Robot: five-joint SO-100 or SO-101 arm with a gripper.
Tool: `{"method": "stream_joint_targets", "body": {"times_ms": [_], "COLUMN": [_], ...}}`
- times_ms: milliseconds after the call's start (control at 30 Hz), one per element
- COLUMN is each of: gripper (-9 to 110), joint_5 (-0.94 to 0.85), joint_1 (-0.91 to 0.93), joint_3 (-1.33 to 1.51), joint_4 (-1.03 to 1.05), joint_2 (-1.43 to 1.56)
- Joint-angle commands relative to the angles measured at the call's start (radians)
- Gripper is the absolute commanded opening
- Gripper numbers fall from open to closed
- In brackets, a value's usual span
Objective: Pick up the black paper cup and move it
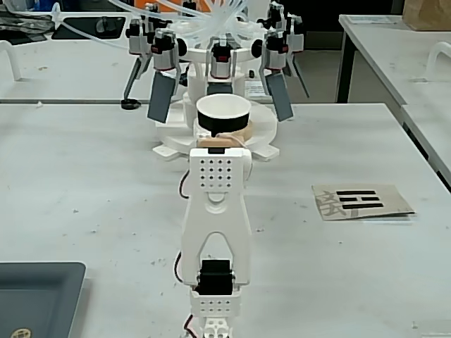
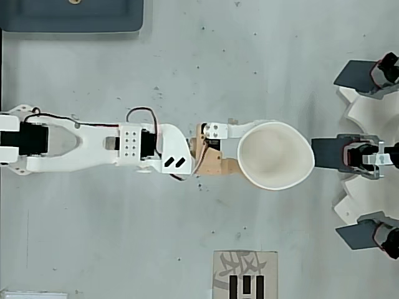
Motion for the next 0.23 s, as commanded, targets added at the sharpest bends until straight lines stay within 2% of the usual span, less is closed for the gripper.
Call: {"method": "stream_joint_targets", "body": {"times_ms": [0, 200], "gripper": [2, 2], "joint_5": [0.005, 0.003], "joint_1": [-0.008, -0.008], "joint_3": [-0.069, -0.069], "joint_4": [0.002, 0.002], "joint_2": [0.018, 0.021]}}
